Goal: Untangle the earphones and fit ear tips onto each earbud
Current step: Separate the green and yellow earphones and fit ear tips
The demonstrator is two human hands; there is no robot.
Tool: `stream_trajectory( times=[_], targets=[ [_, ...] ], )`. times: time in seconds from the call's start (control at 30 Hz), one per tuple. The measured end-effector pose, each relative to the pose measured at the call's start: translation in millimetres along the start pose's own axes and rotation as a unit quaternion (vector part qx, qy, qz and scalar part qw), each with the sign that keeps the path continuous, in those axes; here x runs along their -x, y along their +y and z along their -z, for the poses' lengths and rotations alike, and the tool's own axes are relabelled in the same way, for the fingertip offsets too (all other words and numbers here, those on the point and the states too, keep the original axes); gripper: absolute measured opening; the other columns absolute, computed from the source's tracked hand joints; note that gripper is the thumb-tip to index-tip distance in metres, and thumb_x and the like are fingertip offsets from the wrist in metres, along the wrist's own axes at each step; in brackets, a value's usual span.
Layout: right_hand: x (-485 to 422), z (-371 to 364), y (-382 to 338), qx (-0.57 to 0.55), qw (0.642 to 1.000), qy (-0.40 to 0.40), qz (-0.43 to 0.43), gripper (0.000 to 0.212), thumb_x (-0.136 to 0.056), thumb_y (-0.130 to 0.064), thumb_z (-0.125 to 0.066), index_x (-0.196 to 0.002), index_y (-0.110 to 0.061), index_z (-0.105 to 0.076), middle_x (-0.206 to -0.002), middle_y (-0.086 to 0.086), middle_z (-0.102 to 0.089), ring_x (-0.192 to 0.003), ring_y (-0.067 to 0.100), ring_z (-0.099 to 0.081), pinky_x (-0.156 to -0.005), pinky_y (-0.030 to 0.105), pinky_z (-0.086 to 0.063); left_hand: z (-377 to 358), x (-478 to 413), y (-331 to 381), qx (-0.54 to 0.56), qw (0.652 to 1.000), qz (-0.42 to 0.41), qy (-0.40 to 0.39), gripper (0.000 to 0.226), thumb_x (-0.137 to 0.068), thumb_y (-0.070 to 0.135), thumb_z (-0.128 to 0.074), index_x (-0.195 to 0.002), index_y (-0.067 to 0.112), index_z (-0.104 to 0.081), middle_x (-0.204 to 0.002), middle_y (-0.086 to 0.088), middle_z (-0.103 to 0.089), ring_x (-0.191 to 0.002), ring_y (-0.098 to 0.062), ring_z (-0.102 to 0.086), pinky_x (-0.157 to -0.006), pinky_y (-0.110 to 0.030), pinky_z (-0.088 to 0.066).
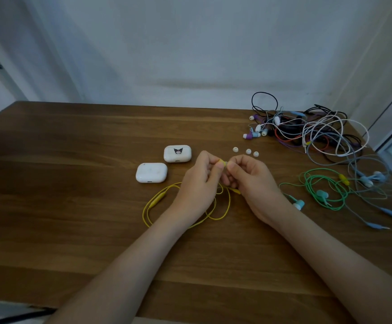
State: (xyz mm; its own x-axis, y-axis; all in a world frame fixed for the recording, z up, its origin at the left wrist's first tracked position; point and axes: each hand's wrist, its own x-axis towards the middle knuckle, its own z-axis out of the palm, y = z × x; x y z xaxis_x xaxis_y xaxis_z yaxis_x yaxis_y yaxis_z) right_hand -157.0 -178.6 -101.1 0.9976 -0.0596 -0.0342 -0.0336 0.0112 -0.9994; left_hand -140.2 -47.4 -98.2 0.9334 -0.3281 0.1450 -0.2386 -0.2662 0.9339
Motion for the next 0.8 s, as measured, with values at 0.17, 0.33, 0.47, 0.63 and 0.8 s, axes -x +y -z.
stream_trajectory(
  times=[0.17,0.33,0.47,0.63,0.8],
  targets=[
    [0.8,-4.4,-2.8,0.012,1.000,0.015,-0.004,0.016,-0.098,-0.012,-0.046,-0.090,-0.008,-0.059,-0.063,0.000,-0.054,-0.057,0.008,-0.045,-0.056,0.022,-0.040,-0.1,0.4,-2.0,0.027,0.999,0.011,0.015,0.012,-0.102,0.026,-0.042,-0.097,0.022,-0.052,-0.070,0.008,-0.066,-0.062,-0.006,-0.055,-0.060,-0.026,-0.044],
    [-0.7,-3.3,-2.3,-0.085,0.996,-0.012,-0.036,0.023,-0.100,-0.015,-0.042,-0.099,-0.004,-0.063,-0.061,0.000,-0.048,-0.058,0.012,-0.041,-0.058,0.027,-0.037,-3.5,0.7,3.4,0.150,0.987,0.059,0.006,0.021,-0.103,0.023,-0.040,-0.108,0.008,-0.053,-0.072,0.003,-0.066,-0.050,-0.003,-0.047,-0.051,-0.020,-0.040],
    [-1.8,-1.2,-3.6,-0.158,0.985,-0.042,-0.052,0.026,-0.100,-0.012,-0.039,-0.095,-0.009,-0.064,-0.062,-0.001,-0.048,-0.060,0.012,-0.042,-0.058,0.025,-0.036,-4.9,-1.3,4.4,0.209,0.974,0.083,0.002,0.022,-0.103,0.021,-0.039,-0.109,0.005,-0.053,-0.078,-0.008,-0.064,-0.046,-0.001,-0.040,-0.045,-0.017,-0.036],
    [-4.3,-0.7,-2.7,-0.164,0.984,-0.051,-0.055,0.030,-0.100,-0.012,-0.038,-0.083,-0.013,-0.062,-0.060,-0.002,-0.045,-0.059,0.012,-0.041,-0.059,0.025,-0.034,-4.5,-3.7,0.8,0.219,0.971,0.096,-0.003,0.021,-0.103,0.023,-0.040,-0.107,0.008,-0.054,-0.084,-0.016,-0.058,-0.047,-0.002,-0.041,-0.047,-0.017,-0.036],
    [-5.7,2.3,0.1,-0.185,0.978,-0.076,-0.053,0.027,-0.099,-0.010,-0.037,-0.082,-0.010,-0.058,-0.058,-0.001,-0.044,-0.060,0.013,-0.041,-0.064,0.029,-0.033,-5.1,-3.8,1.1,0.210,0.974,0.086,-0.010,0.015,-0.102,0.022,-0.041,-0.098,0.014,-0.054,-0.082,-0.011,-0.063,-0.047,-0.002,-0.042,-0.047,-0.018,-0.036]
  ],
)
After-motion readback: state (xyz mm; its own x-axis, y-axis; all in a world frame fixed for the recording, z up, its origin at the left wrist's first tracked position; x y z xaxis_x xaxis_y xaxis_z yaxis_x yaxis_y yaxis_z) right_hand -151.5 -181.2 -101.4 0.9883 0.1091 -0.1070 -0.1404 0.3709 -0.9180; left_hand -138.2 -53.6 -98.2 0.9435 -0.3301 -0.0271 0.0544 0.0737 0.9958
